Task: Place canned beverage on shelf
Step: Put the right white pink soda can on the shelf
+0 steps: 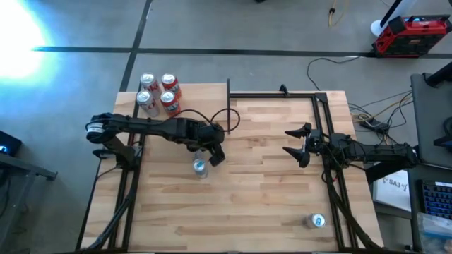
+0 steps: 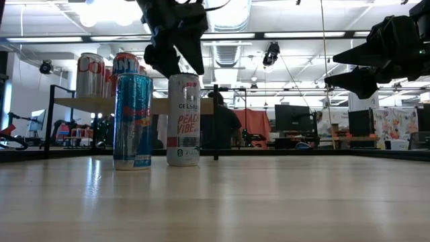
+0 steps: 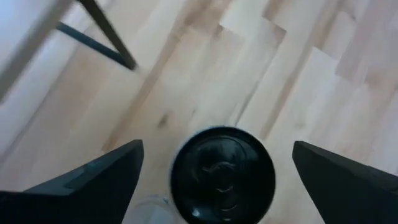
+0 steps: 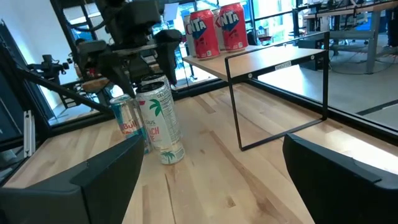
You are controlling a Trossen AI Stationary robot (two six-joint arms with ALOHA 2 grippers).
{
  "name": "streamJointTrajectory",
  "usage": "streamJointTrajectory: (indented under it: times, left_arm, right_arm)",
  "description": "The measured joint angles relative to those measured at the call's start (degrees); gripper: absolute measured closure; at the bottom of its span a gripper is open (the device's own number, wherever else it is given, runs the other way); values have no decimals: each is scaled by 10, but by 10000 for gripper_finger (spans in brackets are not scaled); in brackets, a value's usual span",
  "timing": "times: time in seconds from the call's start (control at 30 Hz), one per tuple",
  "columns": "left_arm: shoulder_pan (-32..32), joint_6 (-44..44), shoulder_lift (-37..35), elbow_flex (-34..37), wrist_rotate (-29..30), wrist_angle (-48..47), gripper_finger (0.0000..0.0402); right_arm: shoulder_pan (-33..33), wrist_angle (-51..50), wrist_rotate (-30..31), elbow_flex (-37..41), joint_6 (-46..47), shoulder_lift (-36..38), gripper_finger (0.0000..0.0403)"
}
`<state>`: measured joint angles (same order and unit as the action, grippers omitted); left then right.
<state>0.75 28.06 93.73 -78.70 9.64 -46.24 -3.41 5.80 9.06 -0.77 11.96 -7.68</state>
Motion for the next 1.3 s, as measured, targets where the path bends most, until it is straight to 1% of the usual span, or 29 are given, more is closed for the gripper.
streamJointTrajectory:
  times: [0.1, 0.17, 0.27, 0.37, 0.5, 0.67, 0.83, 0.9, 1.0, 1.1, 1.2, 1.3]
  left_arm:
    - [-2, 9, 0, -24, 33, -25, 9]
    - [-2, 20, 0, -47, 49, -59, 6]
    - [-2, 51, 0, -86, 54, -115, 3]
    - [-2, 72, -1, -122, 55, -142, 3]
    - [-4, 52, -2, -174, 89, -138, 3]
    - [-16, -7, -2, -234, 164, -94, 3]
    - [-38, -35, -3, -257, 242, -87, 3]
    - [-44, -35, -4, -257, 259, -92, 3]
    - [-44, -31, -5, -251, 260, -94, 3]
    - [-42, -23, -22, -218, 263, -86, 3]
    - [-40, -24, -86, -134, 266, -8, 3]
    - [-40, -56, -177, 0, 281, 140, 3]
  right_arm:
    - [0, 0, 0, 0, 0, 0, 35]
    - [0, 0, 0, 0, 0, 0, 35]
    - [0, 0, 0, 0, 0, 0, 35]
    - [0, 0, 0, 0, 0, 0, 35]
    - [0, 0, 0, 0, 0, 0, 35]
    - [0, 0, 0, 0, 0, 0, 35]
    - [0, 0, 0, 0, 0, 0, 35]
    - [0, 0, 0, 0, 0, 0, 35]
    - [0, 0, 0, 0, 0, 0, 35]
    - [0, 0, 0, 0, 0, 0, 35]
    - [0, 0, 0, 0, 0, 0, 35]
    - [0, 0, 0, 0, 0, 0, 35]
